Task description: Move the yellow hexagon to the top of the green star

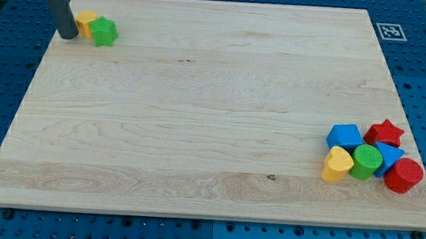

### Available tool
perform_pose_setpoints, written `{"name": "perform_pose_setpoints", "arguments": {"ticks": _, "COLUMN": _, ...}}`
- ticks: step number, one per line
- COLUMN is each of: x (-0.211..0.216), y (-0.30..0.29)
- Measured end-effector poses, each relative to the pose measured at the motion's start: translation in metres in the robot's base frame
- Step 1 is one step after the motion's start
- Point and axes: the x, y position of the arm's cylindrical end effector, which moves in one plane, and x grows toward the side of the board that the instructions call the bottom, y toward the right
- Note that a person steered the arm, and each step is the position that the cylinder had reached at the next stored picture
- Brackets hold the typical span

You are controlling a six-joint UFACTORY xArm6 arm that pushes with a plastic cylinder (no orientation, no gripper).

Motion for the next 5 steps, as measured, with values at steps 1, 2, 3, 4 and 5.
{"name": "perform_pose_setpoints", "arguments": {"ticks": 1, "x": -0.002, "y": 0.008}}
{"name": "perform_pose_setpoints", "arguments": {"ticks": 2, "x": -0.008, "y": 0.018}}
{"name": "perform_pose_setpoints", "arguments": {"ticks": 3, "x": -0.035, "y": 0.012}}
{"name": "perform_pose_setpoints", "arguments": {"ticks": 4, "x": -0.048, "y": 0.011}}
{"name": "perform_pose_setpoints", "arguments": {"ticks": 5, "x": -0.042, "y": 0.011}}
